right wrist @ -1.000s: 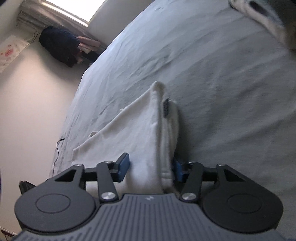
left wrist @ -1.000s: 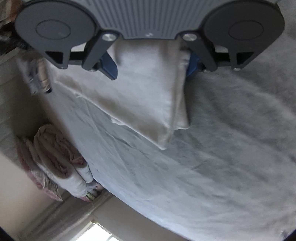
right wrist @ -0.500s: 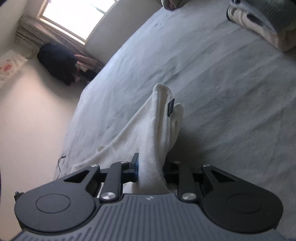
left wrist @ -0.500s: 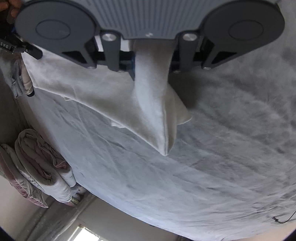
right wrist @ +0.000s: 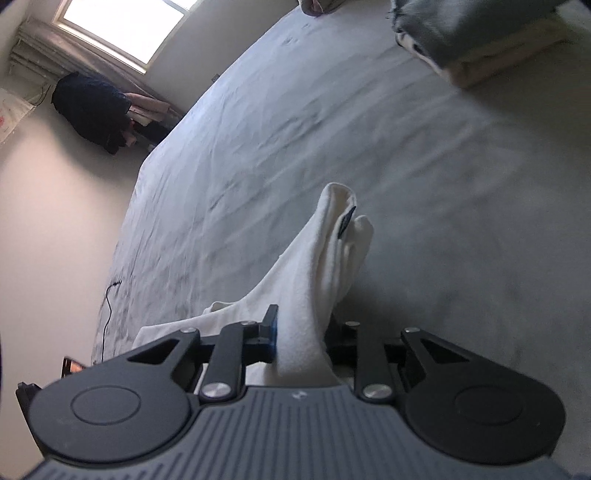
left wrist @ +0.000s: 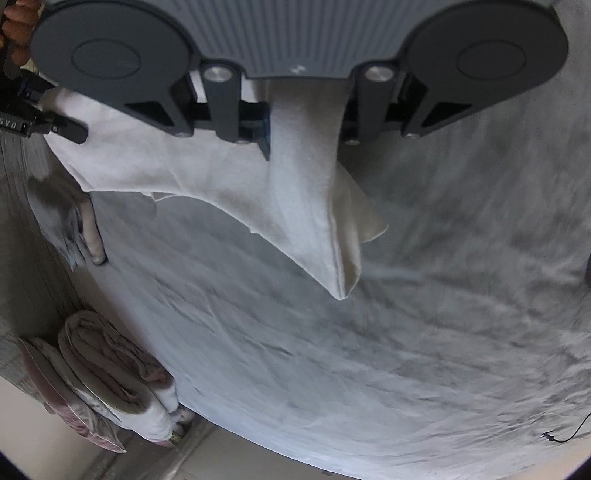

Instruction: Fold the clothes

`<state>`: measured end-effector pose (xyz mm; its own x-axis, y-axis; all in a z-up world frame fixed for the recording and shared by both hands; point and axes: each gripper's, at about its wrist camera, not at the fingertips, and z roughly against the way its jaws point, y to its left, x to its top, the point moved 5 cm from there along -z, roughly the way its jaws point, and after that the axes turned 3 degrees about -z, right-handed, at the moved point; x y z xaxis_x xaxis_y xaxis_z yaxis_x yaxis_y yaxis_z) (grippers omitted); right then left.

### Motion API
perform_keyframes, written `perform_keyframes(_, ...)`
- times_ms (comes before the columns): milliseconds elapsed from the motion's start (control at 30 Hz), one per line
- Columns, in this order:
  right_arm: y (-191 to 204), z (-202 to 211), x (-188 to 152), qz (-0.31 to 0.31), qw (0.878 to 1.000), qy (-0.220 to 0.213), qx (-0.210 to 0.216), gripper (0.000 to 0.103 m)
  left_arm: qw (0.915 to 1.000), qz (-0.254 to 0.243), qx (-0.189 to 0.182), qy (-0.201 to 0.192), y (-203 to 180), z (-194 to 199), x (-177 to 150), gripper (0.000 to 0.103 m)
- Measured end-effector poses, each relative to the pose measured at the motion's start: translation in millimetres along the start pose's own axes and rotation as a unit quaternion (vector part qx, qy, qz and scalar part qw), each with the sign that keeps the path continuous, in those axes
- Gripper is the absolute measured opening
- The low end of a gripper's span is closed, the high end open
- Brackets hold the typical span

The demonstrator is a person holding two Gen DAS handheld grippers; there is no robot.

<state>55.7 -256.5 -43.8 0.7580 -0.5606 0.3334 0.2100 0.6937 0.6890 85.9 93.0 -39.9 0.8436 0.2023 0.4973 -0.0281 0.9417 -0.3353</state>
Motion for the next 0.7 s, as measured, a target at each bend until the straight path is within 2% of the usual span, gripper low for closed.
perform_keyframes(167, -3, 14, -29, 0.011, 1.000, -0.006, -0.005, 0.025, 0.9999, 0.002, -0.004, 0.012, 3, 11, -39, 0.024)
perform_keyframes(333, -27, 28, -54, 0.009, 1.000, -0.008, -0.015, 0.025, 0.9998, 0.004, -0.005, 0.018, 9, 8, -69, 0.025)
perform_keyframes(567, -58, 12, -68, 0.007, 0.999, 0.004, -0.037, 0.026, 0.9999, 0.004, -0.006, 0.013, 12, 3, -76, 0.027)
perform_keyframes(700, -58, 13, -63, 0.004, 1.000, 0.001, -0.026, 0.035, 0.9999, 0.004, -0.014, 0.008, 17, 3, -78, 0.040)
